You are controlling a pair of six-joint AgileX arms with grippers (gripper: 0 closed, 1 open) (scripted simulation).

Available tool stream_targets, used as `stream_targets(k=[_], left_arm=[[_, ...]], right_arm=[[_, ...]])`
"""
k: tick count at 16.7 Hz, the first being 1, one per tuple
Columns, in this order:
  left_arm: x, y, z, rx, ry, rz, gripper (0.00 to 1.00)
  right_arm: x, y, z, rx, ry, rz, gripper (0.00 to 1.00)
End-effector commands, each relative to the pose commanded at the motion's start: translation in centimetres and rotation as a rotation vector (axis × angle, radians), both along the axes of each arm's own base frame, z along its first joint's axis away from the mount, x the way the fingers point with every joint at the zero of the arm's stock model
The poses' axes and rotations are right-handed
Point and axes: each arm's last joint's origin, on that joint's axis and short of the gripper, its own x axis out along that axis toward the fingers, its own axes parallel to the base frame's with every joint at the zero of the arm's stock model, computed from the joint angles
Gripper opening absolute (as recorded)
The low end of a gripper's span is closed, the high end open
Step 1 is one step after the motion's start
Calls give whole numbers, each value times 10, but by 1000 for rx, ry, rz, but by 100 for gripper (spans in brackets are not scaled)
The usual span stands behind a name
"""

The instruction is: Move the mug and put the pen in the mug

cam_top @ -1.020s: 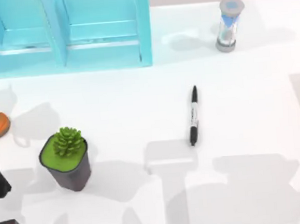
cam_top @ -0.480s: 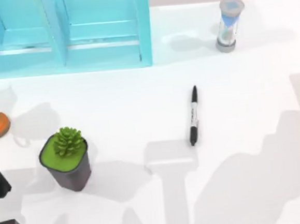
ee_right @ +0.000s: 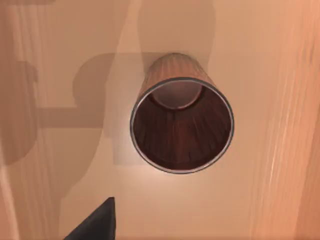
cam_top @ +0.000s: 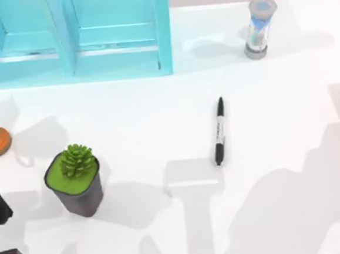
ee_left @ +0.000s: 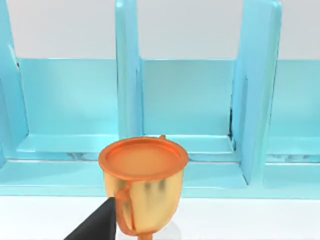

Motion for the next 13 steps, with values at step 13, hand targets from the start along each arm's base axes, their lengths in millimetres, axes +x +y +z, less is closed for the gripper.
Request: stream_targets(k=[13], left_arm=[[0, 0, 0, 0, 0, 0, 100]], right_arm=[[-1, -1, -95, 0, -1, -1, 100]])
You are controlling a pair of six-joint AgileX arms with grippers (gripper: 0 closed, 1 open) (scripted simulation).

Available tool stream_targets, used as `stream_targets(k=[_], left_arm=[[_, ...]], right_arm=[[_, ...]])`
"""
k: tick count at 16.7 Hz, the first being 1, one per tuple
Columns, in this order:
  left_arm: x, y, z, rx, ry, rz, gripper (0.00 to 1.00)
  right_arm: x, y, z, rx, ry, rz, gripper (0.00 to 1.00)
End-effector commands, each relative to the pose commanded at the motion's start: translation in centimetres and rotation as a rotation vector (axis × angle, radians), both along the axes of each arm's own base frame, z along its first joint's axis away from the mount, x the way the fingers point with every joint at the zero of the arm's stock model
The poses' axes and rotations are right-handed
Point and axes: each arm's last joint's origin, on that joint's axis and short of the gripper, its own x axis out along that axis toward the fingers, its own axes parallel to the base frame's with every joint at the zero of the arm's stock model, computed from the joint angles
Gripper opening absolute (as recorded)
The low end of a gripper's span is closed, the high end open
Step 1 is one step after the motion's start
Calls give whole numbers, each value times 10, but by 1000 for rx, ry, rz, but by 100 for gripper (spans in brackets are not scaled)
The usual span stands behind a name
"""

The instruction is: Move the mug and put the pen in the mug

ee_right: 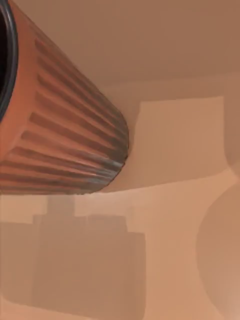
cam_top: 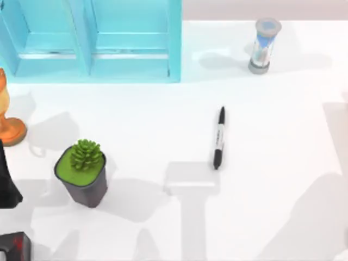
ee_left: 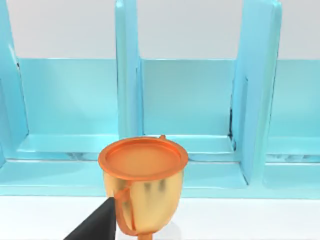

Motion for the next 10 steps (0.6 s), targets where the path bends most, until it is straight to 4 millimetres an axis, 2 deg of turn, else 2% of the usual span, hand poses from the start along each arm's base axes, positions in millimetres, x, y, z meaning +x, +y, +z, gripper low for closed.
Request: stream_targets(k=[10], left_arm=[[0, 0, 0, 0, 0, 0, 100]], right_arm=[[0, 0, 0, 0, 0, 0, 25]])
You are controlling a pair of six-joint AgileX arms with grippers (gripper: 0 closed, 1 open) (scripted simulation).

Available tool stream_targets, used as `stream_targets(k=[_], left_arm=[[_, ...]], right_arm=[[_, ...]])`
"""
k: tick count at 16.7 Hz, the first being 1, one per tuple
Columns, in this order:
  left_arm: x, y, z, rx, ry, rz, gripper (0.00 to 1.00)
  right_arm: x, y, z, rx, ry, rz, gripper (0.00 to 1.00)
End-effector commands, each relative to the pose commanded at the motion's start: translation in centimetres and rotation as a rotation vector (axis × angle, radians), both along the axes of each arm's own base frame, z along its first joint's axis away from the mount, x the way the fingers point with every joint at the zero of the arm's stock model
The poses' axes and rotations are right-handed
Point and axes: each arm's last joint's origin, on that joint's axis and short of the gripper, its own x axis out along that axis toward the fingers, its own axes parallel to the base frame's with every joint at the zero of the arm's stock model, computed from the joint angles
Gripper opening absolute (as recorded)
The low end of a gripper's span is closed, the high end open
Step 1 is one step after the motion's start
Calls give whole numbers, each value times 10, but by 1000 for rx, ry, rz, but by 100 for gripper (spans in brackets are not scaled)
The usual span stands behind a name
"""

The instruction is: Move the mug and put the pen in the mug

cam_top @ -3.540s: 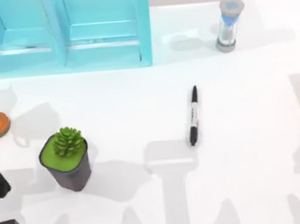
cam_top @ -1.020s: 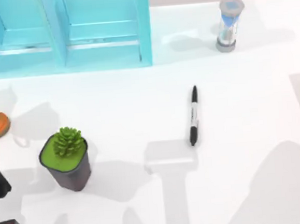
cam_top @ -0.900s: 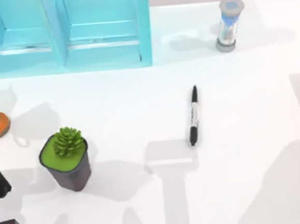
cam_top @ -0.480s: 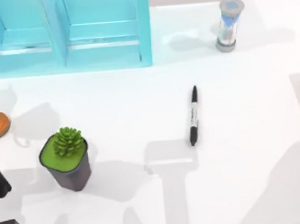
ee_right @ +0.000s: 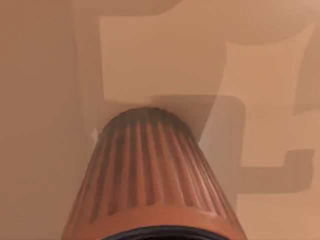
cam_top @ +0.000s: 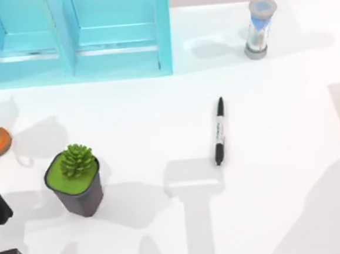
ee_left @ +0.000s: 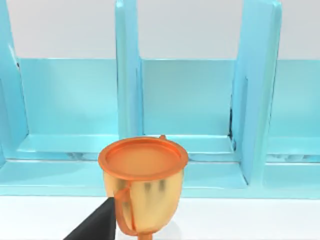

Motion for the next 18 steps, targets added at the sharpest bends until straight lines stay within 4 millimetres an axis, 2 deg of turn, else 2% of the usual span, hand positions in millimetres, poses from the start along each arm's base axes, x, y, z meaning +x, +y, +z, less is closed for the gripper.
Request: stream_targets(k=[3, 4, 13, 15, 18], left_arm=[[0, 0, 0, 0, 0, 0, 100], [0, 0, 0, 0, 0, 0, 100], [0, 0, 0, 0, 0, 0, 100], [0, 0, 0, 0, 0, 0, 100], [0, 0, 0, 0, 0, 0, 100]], right_arm=[[0, 0, 0, 0, 0, 0, 2], [0, 0, 0, 0, 0, 0, 0], [0, 1, 1, 0, -1, 0, 0], [7, 11, 12, -2, -4, 2, 0], [19, 47, 48, -1, -1, 5, 0]])
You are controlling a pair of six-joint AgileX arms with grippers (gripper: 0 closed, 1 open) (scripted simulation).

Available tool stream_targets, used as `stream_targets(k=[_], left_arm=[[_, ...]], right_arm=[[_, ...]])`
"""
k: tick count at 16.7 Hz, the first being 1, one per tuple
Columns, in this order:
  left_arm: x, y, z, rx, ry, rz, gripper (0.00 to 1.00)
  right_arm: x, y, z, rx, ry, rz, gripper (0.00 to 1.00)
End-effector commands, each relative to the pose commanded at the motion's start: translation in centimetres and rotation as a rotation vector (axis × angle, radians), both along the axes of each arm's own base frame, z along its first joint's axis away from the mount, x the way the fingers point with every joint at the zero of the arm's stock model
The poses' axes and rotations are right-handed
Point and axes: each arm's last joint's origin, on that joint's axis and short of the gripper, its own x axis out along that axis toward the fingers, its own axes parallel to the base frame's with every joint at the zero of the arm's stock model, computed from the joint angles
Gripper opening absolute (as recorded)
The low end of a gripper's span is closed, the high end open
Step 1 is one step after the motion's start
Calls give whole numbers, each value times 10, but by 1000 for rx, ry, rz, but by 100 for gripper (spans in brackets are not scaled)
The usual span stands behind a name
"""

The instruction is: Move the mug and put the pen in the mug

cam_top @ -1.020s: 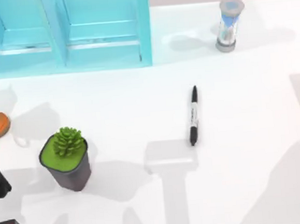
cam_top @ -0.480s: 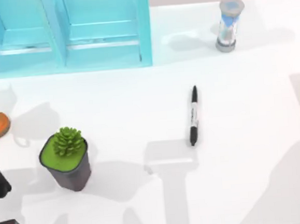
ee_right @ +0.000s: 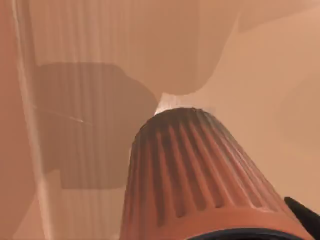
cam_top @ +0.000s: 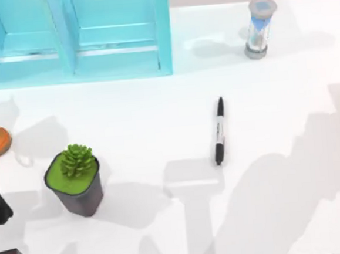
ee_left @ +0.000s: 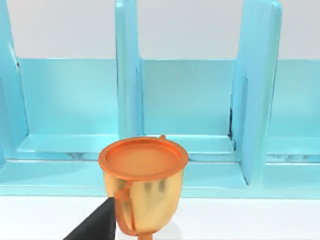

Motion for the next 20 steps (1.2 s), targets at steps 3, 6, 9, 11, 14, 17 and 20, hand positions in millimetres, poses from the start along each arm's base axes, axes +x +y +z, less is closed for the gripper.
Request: stream_targets(k=[3, 6, 9, 11, 14, 17, 20], left_arm=[[0, 0, 0, 0, 0, 0, 100], [0, 0, 0, 0, 0, 0, 100], [0, 0, 0, 0, 0, 0, 100], [0, 0, 0, 0, 0, 0, 100], [0, 0, 0, 0, 0, 0, 100], [0, 0, 0, 0, 0, 0, 100], [0, 0, 0, 0, 0, 0, 100]], right_arm=[[-1, 49, 47, 8, 29, -3, 0], [-12, 90, 88, 3, 16, -6, 0], [-18, 103, 102, 1, 0, -6, 0], [-18, 103, 102, 1, 0, -6, 0], [-13, 106, 98, 1, 9, -11, 0], [8, 138, 82, -15, 18, -9, 0], [28, 193, 55, -41, 31, -7, 0]])
